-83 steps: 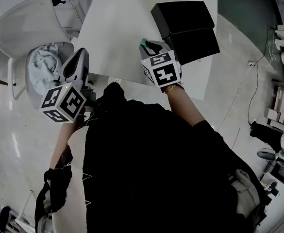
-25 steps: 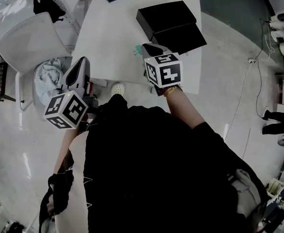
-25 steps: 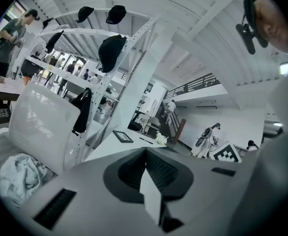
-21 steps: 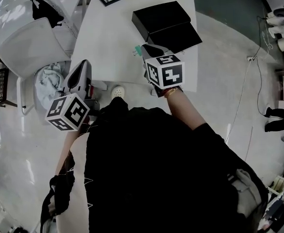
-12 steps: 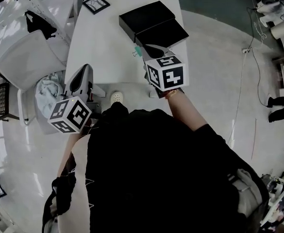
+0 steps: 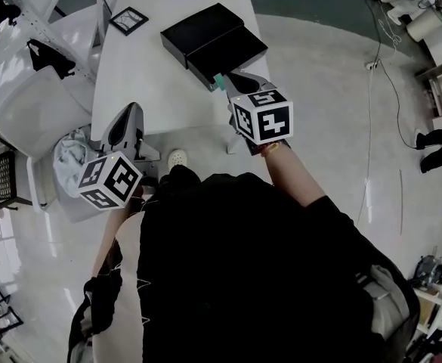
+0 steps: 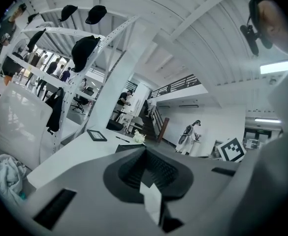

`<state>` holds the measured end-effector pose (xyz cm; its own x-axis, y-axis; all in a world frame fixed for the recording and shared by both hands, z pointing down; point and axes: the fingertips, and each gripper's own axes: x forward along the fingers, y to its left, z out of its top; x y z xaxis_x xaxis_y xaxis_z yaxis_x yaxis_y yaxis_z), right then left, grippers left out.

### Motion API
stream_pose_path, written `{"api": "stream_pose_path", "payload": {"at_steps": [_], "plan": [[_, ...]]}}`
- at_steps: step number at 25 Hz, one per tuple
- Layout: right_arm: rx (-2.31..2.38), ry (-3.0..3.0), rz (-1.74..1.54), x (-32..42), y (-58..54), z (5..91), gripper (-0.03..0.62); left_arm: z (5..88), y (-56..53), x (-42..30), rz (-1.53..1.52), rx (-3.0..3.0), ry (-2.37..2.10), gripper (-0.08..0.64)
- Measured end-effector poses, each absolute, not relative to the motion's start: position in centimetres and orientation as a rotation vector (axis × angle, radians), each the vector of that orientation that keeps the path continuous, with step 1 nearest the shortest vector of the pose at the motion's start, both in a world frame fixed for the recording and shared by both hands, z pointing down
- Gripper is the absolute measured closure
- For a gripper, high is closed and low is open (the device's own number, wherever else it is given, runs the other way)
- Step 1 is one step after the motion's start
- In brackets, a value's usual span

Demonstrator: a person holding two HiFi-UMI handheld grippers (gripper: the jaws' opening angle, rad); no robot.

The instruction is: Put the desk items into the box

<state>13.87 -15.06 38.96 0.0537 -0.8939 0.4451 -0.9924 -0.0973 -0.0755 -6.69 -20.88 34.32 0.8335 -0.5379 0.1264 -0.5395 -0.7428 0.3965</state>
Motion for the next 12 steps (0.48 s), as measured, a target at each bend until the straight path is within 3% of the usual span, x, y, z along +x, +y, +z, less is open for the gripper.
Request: {"api": "stream_pose_path", "payload": {"at_steps": [12], "plan": [[2.188,-1.791,0.623,17.7,-9.4,40.2,0.583,35.3,-18.0,-2.8,0.084,2.608,-0.673,0.549]]}}
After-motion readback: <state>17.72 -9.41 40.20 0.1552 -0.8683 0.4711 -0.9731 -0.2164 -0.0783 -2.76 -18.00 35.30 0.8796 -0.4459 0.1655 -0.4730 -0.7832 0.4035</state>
